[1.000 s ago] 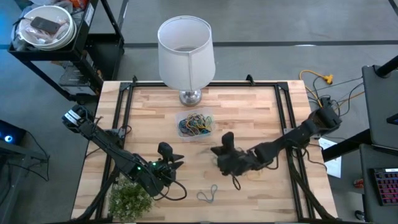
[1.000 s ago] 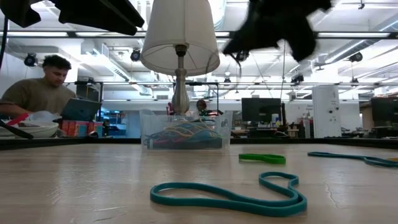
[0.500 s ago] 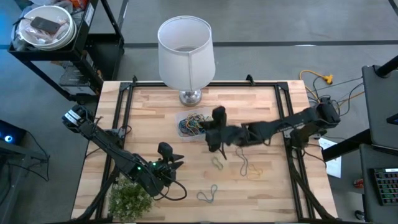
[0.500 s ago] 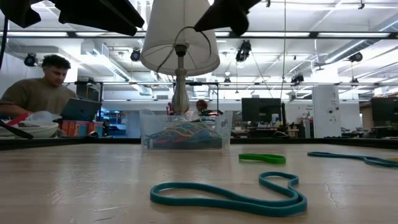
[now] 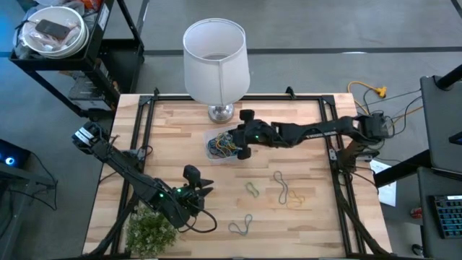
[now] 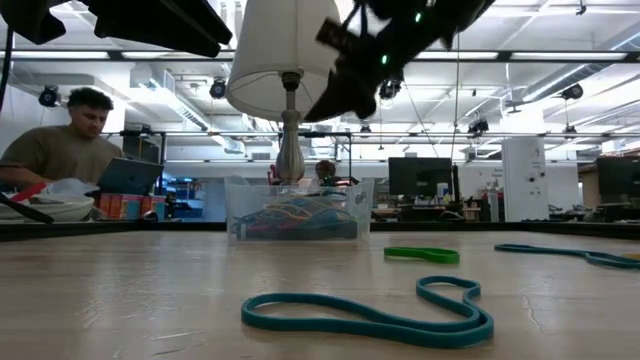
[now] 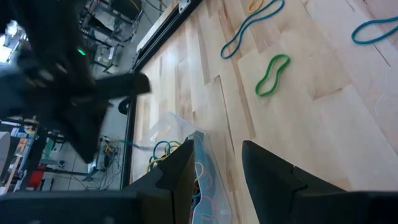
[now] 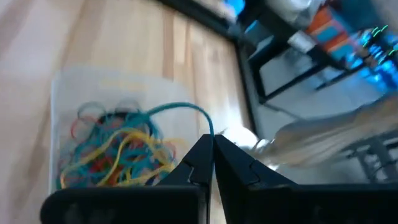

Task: Pick and place rubber bands into bin
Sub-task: Put the blue rubber band into the transparent container, then put the green rubber band into the transparent container

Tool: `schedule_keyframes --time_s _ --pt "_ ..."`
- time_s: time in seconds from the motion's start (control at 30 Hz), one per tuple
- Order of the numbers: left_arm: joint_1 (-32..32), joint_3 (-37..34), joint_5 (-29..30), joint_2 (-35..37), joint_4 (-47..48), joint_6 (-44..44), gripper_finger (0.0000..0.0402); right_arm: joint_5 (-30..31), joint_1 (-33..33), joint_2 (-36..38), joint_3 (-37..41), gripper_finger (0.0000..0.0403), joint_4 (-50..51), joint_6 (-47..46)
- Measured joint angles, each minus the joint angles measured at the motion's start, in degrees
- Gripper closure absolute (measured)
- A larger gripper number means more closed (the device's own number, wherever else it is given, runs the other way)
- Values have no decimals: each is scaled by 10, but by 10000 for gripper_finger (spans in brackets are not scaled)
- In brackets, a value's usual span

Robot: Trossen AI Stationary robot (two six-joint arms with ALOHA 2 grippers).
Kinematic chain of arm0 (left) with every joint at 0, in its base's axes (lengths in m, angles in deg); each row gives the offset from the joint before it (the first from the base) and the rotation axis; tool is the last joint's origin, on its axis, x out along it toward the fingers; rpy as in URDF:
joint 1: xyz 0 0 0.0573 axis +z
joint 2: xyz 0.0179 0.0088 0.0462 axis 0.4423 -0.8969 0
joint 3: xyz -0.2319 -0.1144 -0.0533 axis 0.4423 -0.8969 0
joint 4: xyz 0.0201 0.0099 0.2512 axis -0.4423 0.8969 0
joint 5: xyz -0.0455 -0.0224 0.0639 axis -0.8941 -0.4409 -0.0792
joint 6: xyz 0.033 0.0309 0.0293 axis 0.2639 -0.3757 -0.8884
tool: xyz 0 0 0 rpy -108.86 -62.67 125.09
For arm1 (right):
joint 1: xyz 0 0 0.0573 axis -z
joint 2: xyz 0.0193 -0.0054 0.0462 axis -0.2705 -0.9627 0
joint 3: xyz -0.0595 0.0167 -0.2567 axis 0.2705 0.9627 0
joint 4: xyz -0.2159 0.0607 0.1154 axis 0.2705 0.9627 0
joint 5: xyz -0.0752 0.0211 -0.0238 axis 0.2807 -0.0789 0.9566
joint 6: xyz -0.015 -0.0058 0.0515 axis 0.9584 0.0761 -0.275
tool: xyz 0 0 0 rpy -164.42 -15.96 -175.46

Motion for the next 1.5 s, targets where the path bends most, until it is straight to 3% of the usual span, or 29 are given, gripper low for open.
schedule_keyframes --time_s 0.43,0.77,0.97,1.13,1.27,1.5 --pt "2 0 0 0 0 0 283 -100 29 -77 -3 387 3 -58" --pt "2 0 0 0 0 0 283 -107 29 -69 -6 295 10 -77" --pt "2 0 -13 0 0 1 283 -159 14 -62 -27 257 126 -78" --pt "2 0 -66 0 0 1 283 -172 -29 -41 -32 254 230 -114" --pt "4 0 -156 0 -9 0 283 -201 -75 -23 -27 261 290 -172" --pt "31 -38 -282 0 -128 -65 283 -222 -180 -16 9 276 324 -284"
